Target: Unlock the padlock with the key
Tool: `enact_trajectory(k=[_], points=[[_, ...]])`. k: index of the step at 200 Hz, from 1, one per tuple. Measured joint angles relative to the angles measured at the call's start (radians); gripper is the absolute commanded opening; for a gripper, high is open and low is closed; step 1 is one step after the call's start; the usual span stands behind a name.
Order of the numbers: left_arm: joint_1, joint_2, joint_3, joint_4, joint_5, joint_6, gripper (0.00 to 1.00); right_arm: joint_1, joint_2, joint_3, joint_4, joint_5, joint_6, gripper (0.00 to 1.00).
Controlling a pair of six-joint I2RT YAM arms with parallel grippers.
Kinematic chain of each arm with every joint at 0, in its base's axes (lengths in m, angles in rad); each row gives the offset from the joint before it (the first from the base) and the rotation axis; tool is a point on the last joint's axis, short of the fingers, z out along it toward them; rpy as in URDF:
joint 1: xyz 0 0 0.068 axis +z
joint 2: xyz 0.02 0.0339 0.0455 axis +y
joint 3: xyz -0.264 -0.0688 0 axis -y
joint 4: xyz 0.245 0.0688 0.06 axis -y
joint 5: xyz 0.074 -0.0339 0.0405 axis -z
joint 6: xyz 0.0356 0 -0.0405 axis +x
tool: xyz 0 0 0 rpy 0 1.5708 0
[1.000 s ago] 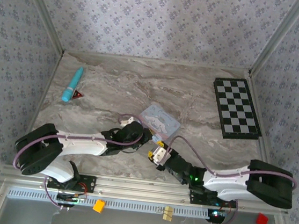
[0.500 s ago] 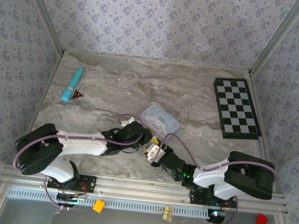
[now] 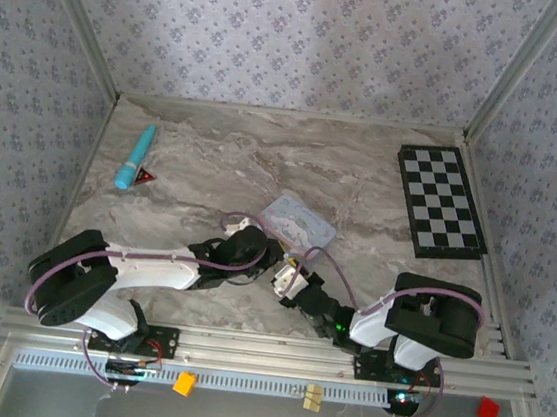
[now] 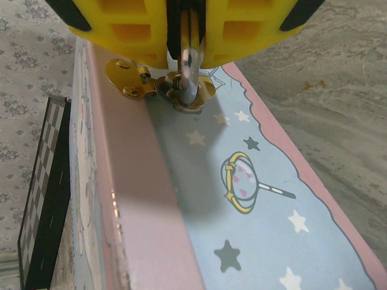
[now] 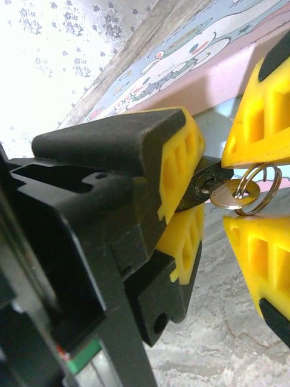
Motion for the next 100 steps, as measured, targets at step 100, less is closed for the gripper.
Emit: enact_trajectory(k=[100], points=[[0.000,0.000,0.000,0.008,-0.002,0.000,0.00,0.027,-0.031,0.011,-0.037,0.045,0.080,0.09]])
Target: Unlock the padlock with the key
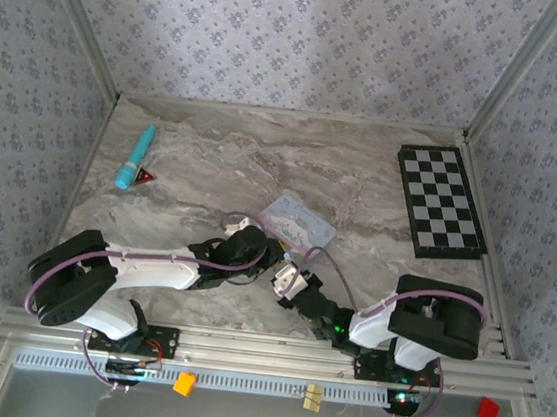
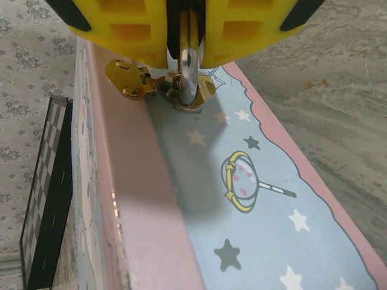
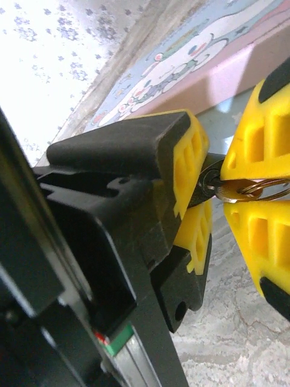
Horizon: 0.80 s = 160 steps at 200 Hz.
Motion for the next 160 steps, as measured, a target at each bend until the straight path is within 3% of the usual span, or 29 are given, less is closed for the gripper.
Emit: enact_trajectory(k=[34,89,143,160], points=[[0.000,0.000,0.000,0.049,-0.002,0.000,0.00,-0.033,-0.119,0.000,-0.136,-0.031,0.192,0.02],[0.000,0.000,0.003,0.103,-0.002,0.000,0.00,-0.108,-0.267,-0.006,-0.277,-0.174,0.600,0.00],[0.000,0.010,0.003,0.084,0.006,0.004,0.00,-0.107,-0.262,-0.005,-0.304,-0.202,0.735,0.00],[0.000,0.010,0.003,0.070,0.016,0.009,0.13,-0.098,-0.261,-0.003,-0.321,-0.200,0.752,0.00]])
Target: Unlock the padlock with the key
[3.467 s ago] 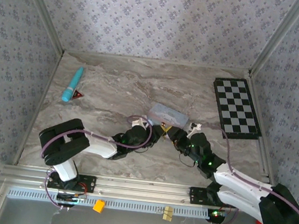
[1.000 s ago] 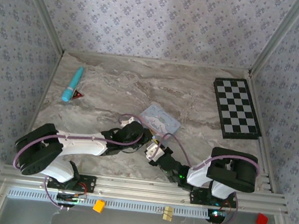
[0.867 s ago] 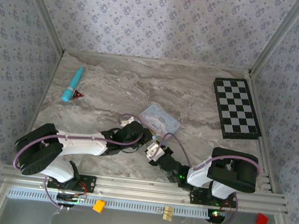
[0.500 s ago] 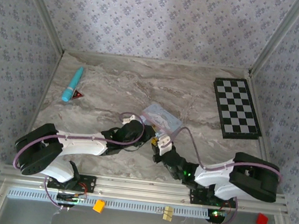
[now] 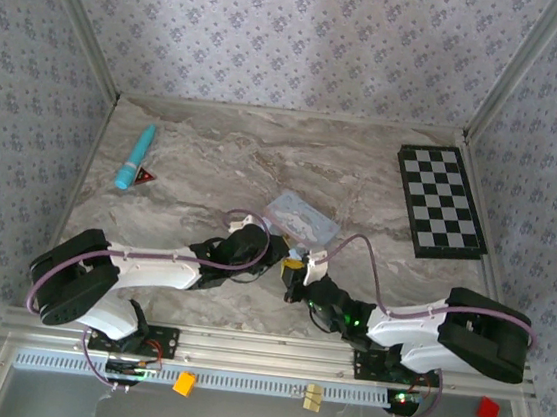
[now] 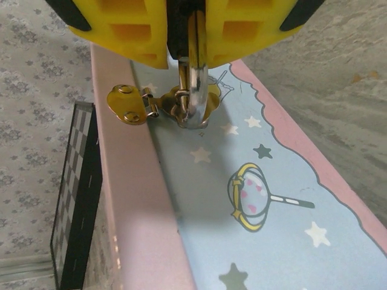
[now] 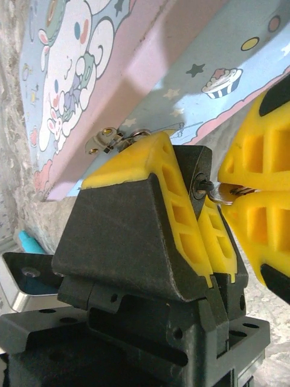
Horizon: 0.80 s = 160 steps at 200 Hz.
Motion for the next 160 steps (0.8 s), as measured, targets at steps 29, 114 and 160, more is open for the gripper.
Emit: enact_trajectory(k=[29,114,160], points=[[0.006,-0.001,0.000,-0.026,0.017,0.018,0.36,0.012,-0.002,0.003,-0.051,0.011,0.031,0.00],[0.119,-0.043,0.010,-0.212,0.030,0.122,0.79,-0.027,-0.122,-0.018,-0.313,0.098,0.146,0.00],[0.203,-0.048,0.159,-0.378,0.000,0.319,0.86,-0.097,-0.188,-0.064,-0.348,0.083,0.227,0.00]])
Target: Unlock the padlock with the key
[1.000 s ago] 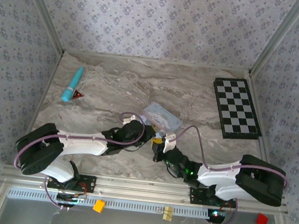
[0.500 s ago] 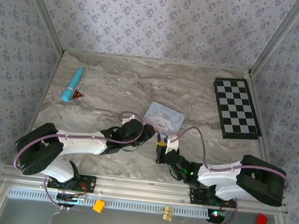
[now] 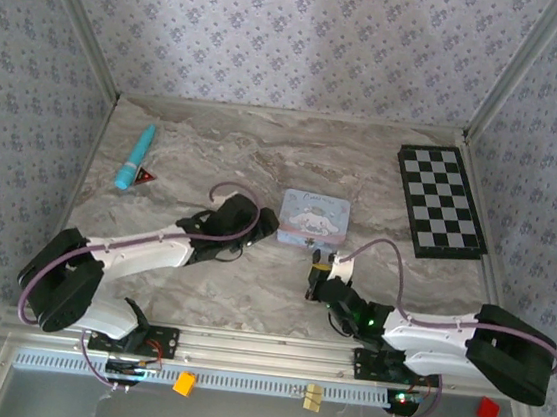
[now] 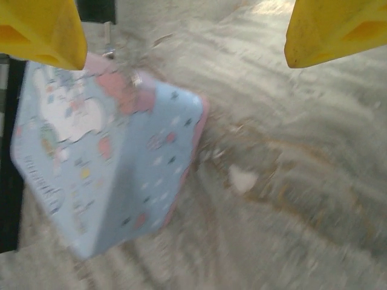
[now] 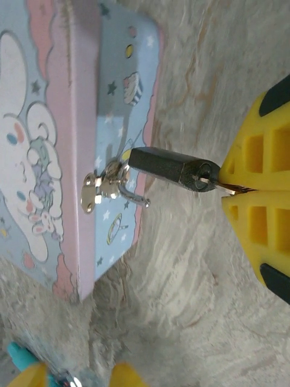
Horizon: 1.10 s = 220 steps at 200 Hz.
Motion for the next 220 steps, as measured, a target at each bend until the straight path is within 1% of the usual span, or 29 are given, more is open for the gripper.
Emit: enact_trajectory(k=[21,40,59,82,107,137,183,220], points=[[0.019,0.024,0.088,-0.019,0.000,0.105,0.87,-0.027,-0.016,-0.013,0.000,-0.012,0.033,0.00],[0.029,0.104,0.184,-0.038,0.016,0.194,0.87,-0.050,-0.024,-0.013,0.000,-0.032,0.053,0.00],[0.031,0.198,0.257,-0.051,0.045,0.253,0.86,-0.076,-0.032,-0.012,-0.002,-0.051,0.076,0.00],[0.029,0.288,0.309,-0.074,0.073,0.292,0.82,-0.109,-0.048,-0.012,-0.011,-0.072,0.107,0.00],[0.017,0.345,0.340,-0.106,0.088,0.311,0.79,-0.146,-0.067,-0.013,-0.025,-0.091,0.139,0.00],[-0.008,0.364,0.347,-0.121,0.092,0.316,0.76,-0.203,-0.078,-0.014,-0.031,-0.126,0.158,0.00],[-0.025,0.380,0.348,-0.109,0.091,0.295,0.74,-0.332,-0.079,-0.014,-0.031,-0.262,0.145,0.00],[-0.038,0.380,0.333,-0.081,0.084,0.269,0.73,-0.376,-0.076,0.030,-0.077,-0.332,0.103,0.00]])
